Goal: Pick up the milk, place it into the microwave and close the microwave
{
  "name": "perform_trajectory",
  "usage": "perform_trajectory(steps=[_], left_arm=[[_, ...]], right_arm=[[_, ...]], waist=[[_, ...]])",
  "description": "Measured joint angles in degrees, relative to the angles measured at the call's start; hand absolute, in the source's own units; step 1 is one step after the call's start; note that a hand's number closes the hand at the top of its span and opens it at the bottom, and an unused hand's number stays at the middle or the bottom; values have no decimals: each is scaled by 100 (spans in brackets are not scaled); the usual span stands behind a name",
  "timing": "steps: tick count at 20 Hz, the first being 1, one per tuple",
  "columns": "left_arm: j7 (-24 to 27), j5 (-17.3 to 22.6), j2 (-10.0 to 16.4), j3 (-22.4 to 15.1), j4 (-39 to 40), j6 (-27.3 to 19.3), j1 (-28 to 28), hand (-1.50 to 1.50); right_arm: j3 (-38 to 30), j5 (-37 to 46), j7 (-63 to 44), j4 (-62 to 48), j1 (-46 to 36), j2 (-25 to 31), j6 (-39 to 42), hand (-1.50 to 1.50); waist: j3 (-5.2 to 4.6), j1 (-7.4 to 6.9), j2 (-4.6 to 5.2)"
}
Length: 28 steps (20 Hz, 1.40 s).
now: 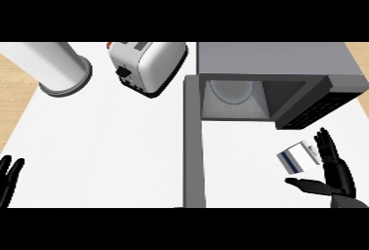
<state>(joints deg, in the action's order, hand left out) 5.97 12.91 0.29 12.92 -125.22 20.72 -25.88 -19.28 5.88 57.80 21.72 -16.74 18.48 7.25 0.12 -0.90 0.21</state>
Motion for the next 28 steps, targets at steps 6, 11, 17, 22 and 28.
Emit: perform_trajectory(steps=[6, 11, 17, 22, 28], left_arm=[[160, 47, 17, -32, 120, 21, -58, -150], [160, 86, 53, 61, 181, 71, 20, -150], [208, 140, 21, 75, 100, 181, -184, -150], [133, 153, 49, 117, 127, 144, -54, -150], [158, 236, 69, 228, 145, 186, -65, -150]], right_arm=[[-13, 8, 67, -565, -208, 70, 98, -150], [-72, -35, 163, -706, -284, -23, 31, -150], [-195, -245, 135, -673, -367, -37, 224, 150], [-238, -450, 79, -523, -371, -153, 499, 150], [-220, -649, -62, -345, -402, -289, 777, 150]], waist=[[4, -24, 7], [6, -26, 12], [8, -35, 9], [10, -8, 9], [7, -6, 4]])
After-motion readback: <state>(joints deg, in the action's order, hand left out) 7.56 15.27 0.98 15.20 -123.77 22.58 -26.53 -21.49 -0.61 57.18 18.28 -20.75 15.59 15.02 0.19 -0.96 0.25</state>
